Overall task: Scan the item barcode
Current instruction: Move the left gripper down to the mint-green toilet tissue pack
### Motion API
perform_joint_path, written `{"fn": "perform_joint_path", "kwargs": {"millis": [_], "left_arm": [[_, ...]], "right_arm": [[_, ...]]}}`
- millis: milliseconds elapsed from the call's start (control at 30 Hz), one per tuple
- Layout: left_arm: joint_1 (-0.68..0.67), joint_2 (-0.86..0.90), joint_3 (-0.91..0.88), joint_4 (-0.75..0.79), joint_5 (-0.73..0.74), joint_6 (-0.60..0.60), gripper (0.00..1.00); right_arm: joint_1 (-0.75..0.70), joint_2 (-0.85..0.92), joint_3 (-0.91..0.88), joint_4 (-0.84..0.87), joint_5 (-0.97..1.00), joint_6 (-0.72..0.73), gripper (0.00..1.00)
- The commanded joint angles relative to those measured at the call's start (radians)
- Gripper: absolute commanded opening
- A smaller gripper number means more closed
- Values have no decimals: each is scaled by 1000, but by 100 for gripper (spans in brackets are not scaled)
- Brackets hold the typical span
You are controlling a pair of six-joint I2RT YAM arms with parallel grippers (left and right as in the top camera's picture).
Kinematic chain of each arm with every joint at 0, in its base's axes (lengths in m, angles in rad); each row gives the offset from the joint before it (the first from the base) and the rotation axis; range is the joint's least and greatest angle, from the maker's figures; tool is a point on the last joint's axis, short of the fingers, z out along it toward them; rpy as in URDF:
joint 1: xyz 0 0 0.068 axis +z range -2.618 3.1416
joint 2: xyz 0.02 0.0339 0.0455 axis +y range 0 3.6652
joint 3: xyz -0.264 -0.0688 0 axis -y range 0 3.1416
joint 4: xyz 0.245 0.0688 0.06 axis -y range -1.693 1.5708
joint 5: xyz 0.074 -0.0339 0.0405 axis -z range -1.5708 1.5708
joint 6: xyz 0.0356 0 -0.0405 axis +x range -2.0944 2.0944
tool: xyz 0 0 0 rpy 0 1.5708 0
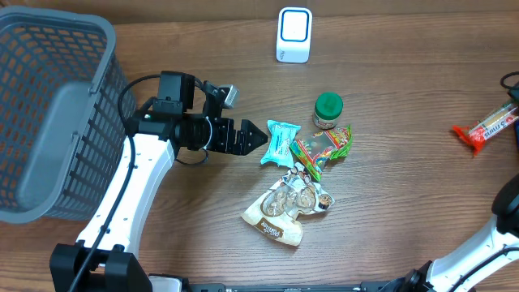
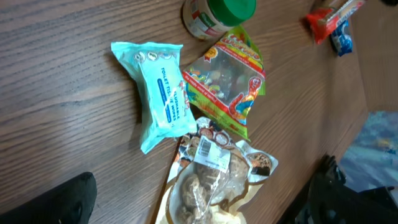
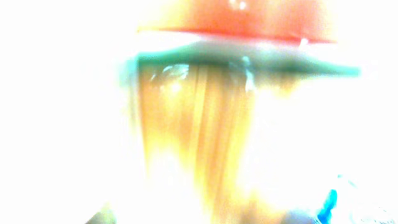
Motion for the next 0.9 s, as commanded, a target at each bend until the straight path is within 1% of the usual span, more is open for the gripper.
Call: {"fn": "perform_joint_path", "kwargs": {"millis": [0,167,267,400,500,600,667,867], "left_arm": [[-9,-24,23,10,24,-38,100],[-16,-24,23,13,22,-37,100],[-17,-24,23,19,21,-37,100],[-18,-24,23,35,3,-37,100],[-20,-24,23,33,-46,-37,100],[-22,-24,23,25,-113,-37,100],[-26,-24,23,6,-167,-34,100],[-71,-24,19,-59,-298,4,100]], "right_arm": [[3,15,18,11,5,1,100],[3,12,24,5,0,14,100],[6,-14,24,2,-55,13,100],[24,-105,24,5,-148,13,100],[53,-195,24,-15,-230,12,100],[108,-293,24,-46,-294,13,100],[168,-347,24,-76,-299,12,100],[332,-396,24,-133,-292,12,100]]}}
